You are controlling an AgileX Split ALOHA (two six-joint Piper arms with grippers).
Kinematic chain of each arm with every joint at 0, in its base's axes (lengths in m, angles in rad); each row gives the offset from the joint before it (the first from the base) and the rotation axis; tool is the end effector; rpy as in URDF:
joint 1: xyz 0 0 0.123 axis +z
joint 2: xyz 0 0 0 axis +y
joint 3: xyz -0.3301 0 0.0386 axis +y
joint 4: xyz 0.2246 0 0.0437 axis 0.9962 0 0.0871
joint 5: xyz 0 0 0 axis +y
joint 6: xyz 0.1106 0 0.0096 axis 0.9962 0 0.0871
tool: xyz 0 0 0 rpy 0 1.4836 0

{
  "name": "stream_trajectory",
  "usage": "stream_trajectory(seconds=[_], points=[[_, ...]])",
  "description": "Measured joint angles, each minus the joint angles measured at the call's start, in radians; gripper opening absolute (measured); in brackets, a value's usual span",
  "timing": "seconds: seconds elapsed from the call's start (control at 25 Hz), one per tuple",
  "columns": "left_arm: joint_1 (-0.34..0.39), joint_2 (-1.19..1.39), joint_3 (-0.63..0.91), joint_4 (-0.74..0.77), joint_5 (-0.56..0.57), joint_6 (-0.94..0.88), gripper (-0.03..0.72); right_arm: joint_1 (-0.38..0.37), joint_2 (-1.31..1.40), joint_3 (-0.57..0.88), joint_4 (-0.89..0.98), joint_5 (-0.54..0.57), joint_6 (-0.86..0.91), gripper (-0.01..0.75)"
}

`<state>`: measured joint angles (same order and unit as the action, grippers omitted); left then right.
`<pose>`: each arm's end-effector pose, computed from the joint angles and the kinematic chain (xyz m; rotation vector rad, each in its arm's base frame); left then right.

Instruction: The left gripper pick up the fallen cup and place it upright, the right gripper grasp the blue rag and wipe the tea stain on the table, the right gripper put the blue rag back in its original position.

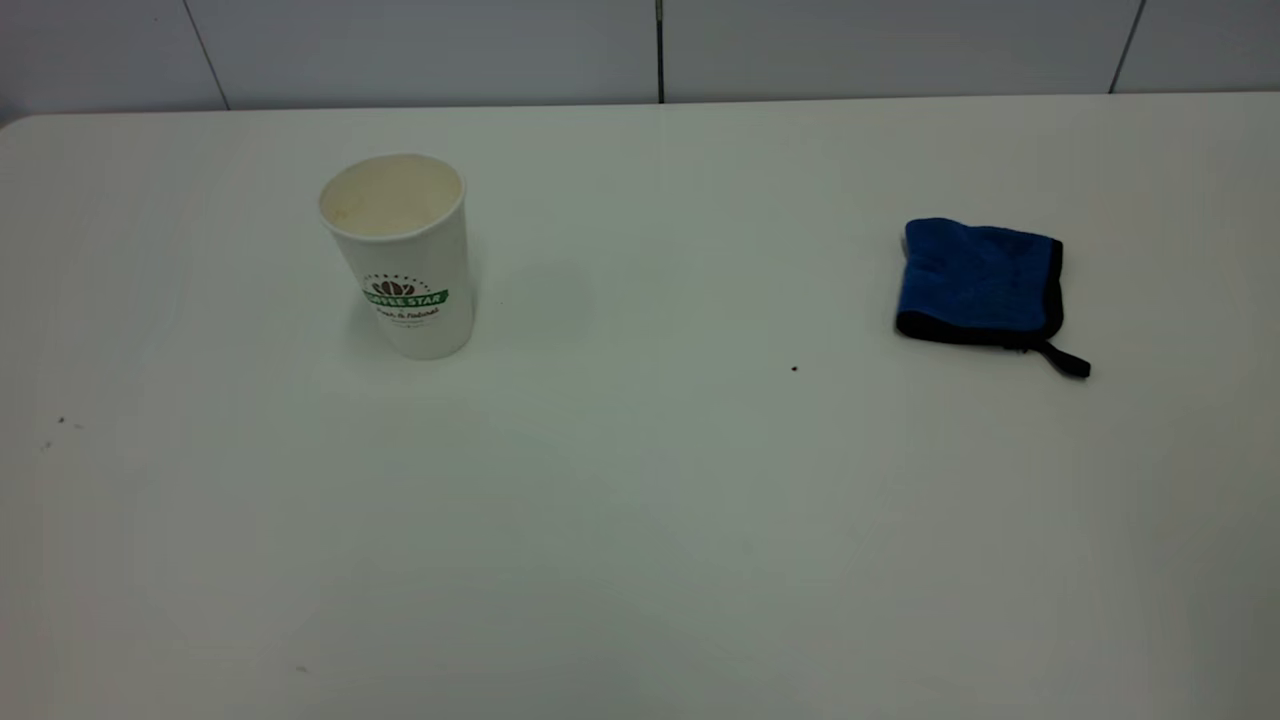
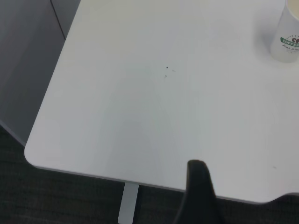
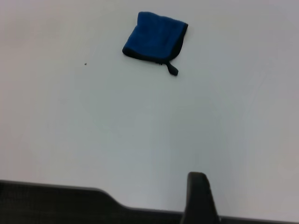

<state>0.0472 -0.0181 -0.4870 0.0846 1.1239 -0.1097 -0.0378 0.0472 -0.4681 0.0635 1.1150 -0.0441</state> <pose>-0.0602 0.0056 0.2465 -0.1720 2.0929 0.0645 -0.0494 0.0082 0.2456 -0.0089 2.1759 0.0313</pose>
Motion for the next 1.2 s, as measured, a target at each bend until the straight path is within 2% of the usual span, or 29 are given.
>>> stream_trajectory(seconds=[1.2], points=[[0.0,0.0,0.0,0.0,0.0,0.002,0.577,-0.001,-0.063,0.0,-0.031,0.001,0.027,0.566]])
